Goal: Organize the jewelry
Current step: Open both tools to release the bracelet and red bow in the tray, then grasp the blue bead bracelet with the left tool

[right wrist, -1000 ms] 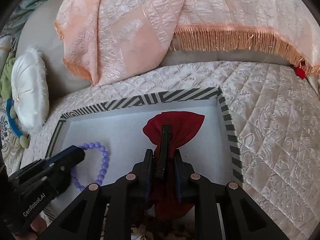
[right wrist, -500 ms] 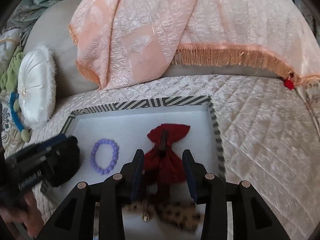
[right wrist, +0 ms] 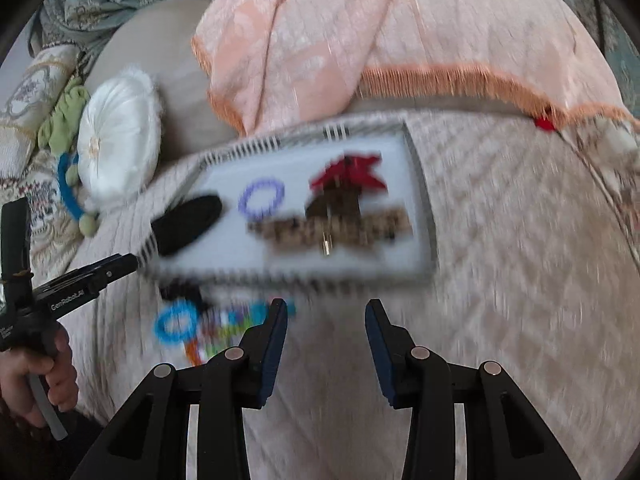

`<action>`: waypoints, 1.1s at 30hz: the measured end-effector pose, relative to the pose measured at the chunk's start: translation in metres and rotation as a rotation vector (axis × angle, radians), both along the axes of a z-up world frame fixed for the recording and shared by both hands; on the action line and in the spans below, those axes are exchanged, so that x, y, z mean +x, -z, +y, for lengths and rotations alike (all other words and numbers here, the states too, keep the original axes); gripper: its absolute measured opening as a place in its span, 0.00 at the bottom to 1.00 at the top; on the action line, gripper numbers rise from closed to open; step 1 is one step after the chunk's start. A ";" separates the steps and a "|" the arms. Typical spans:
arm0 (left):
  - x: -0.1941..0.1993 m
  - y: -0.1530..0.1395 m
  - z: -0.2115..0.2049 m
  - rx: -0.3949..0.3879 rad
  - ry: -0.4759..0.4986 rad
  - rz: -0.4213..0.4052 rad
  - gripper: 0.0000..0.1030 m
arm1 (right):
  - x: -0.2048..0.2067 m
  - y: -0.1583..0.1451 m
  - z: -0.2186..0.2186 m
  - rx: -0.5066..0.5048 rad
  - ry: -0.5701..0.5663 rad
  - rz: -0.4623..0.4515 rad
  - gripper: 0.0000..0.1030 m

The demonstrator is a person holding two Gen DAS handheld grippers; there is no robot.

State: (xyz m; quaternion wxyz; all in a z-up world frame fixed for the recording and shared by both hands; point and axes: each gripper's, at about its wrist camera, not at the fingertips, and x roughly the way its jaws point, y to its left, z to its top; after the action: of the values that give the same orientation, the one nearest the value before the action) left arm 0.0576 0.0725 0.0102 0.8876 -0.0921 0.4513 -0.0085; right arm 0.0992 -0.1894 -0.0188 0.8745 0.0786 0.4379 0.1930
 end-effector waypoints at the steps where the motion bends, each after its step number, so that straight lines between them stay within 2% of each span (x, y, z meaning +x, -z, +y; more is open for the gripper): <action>1: -0.002 0.006 -0.004 0.003 0.012 0.011 0.38 | -0.004 0.006 0.000 -0.013 -0.006 0.016 0.40; 4: -0.001 0.015 -0.018 0.018 0.036 0.032 0.38 | -0.009 0.036 0.008 -0.108 -0.053 0.107 0.40; 8: 0.005 0.023 -0.036 0.048 0.082 0.050 0.38 | -0.012 0.038 0.009 -0.139 -0.086 0.071 0.40; 10: 0.008 0.036 -0.044 0.086 0.111 0.098 0.39 | -0.012 0.038 0.005 -0.109 -0.077 0.072 0.40; 12: 0.005 0.036 -0.050 0.133 0.121 0.072 0.40 | -0.011 0.036 0.002 -0.083 -0.068 0.069 0.40; 14: 0.005 0.036 -0.053 0.144 0.113 0.071 0.39 | -0.010 0.033 0.002 -0.066 -0.066 0.057 0.40; 16: 0.005 0.036 -0.053 0.136 0.112 0.078 0.30 | -0.010 0.030 0.007 -0.054 -0.073 0.048 0.40; 17: 0.005 0.034 -0.054 0.131 0.118 0.080 0.09 | -0.009 0.029 0.011 -0.047 -0.084 0.042 0.40; 18: 0.004 0.033 -0.054 0.126 0.126 0.083 0.07 | -0.008 0.029 0.015 -0.045 -0.094 0.038 0.40; 23: 0.000 0.022 -0.052 0.118 0.120 0.070 0.07 | -0.009 0.027 0.027 -0.032 -0.122 0.007 0.40; 27: 0.000 0.014 -0.043 0.093 0.078 0.046 0.07 | -0.002 0.021 0.025 0.050 -0.093 -0.027 0.39; 29: 0.001 0.016 -0.042 0.097 0.075 0.056 0.07 | 0.005 0.021 0.027 0.104 -0.085 -0.027 0.34; 33: 0.001 0.019 -0.043 0.108 0.079 0.068 0.07 | 0.013 0.023 0.037 0.124 -0.087 -0.022 0.30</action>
State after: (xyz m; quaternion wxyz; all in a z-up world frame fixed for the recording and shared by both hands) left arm 0.0588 0.0298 -0.0092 0.8744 -0.0264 0.4842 -0.0159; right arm 0.1125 -0.1522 -0.0415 0.8636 0.1111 0.4184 0.2585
